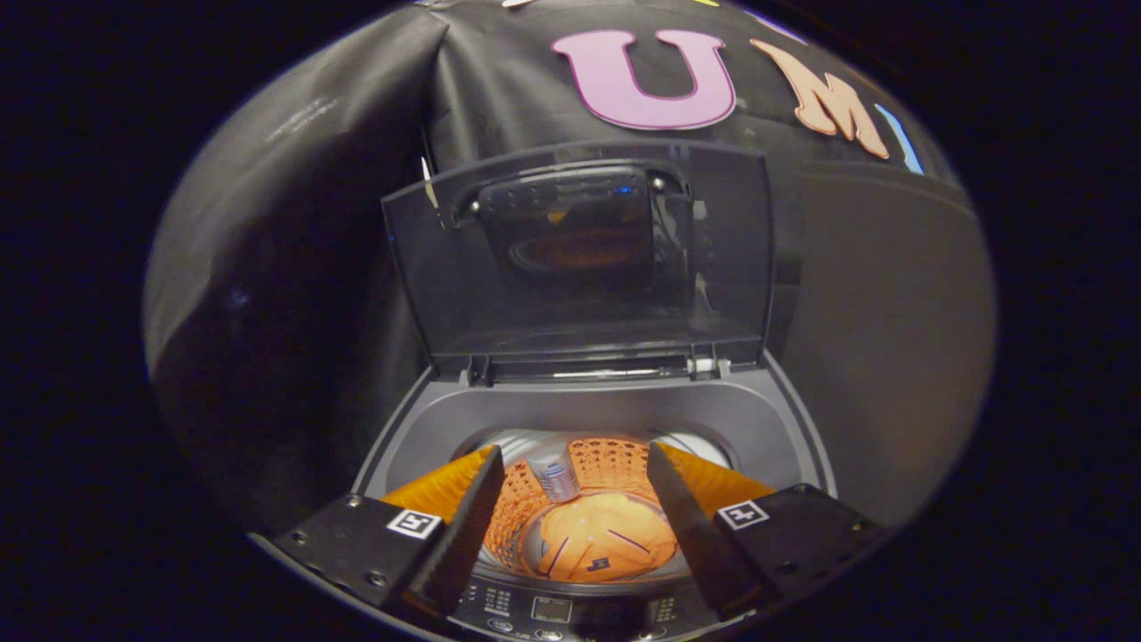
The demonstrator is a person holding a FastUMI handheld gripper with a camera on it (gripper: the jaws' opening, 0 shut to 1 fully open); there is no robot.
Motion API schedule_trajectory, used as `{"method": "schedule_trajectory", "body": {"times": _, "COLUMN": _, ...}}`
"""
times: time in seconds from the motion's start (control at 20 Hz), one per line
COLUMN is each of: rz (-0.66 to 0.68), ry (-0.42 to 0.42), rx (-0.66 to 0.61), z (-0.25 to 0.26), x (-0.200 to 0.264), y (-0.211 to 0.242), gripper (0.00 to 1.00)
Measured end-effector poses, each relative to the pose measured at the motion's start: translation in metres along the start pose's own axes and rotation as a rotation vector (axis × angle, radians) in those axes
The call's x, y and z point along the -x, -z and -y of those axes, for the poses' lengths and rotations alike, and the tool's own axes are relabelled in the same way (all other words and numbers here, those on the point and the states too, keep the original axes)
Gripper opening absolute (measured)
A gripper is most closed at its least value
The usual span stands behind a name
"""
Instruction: Put the clothes into the washing machine and then close the washing machine lid.
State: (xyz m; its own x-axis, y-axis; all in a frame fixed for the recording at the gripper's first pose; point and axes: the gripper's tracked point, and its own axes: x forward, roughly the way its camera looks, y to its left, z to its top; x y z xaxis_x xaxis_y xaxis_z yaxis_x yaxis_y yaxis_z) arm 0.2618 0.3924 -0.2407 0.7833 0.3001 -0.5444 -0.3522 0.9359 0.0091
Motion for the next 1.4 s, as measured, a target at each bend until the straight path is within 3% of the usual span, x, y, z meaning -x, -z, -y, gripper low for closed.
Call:
{"method": "schedule_trajectory", "body": {"times": 0.05, "rz": 0.018, "ry": -0.003, "rx": 0.002, "z": -0.002, "x": 0.008, "y": -0.011, "gripper": 0.98}}
{"method": "schedule_trajectory", "body": {"times": 0.3, "rz": 0.105, "ry": 0.008, "rx": 0.022, "z": 0.002, "x": 0.036, "y": -0.067, "gripper": 0.98}}
{"method": "schedule_trajectory", "body": {"times": 0.45, "rz": 0.177, "ry": -0.035, "rx": 0.039, "z": -0.007, "x": 0.047, "y": -0.109, "gripper": 0.98}}
{"method": "schedule_trajectory", "body": {"times": 0.7, "rz": 0.306, "ry": -0.004, "rx": 0.076, "z": -0.009, "x": 0.05, "y": -0.181, "gripper": 0.98}}
{"method": "schedule_trajectory", "body": {"times": 0.8, "rz": 0.374, "ry": -0.036, "rx": 0.068, "z": -0.018, "x": 0.052, "y": -0.21, "gripper": 0.97}}
{"method": "schedule_trajectory", "body": {"times": 1.1, "rz": 0.444, "ry": 0.009, "rx": 0.124, "z": -0.018, "x": 0.017, "y": -0.27, "gripper": 0.96}}
{"method": "schedule_trajectory", "body": {"times": 1.4, "rz": 0.391, "ry": 0.036, "rx": 0.047, "z": -0.015, "x": -0.053, "y": -0.267, "gripper": 0.96}}
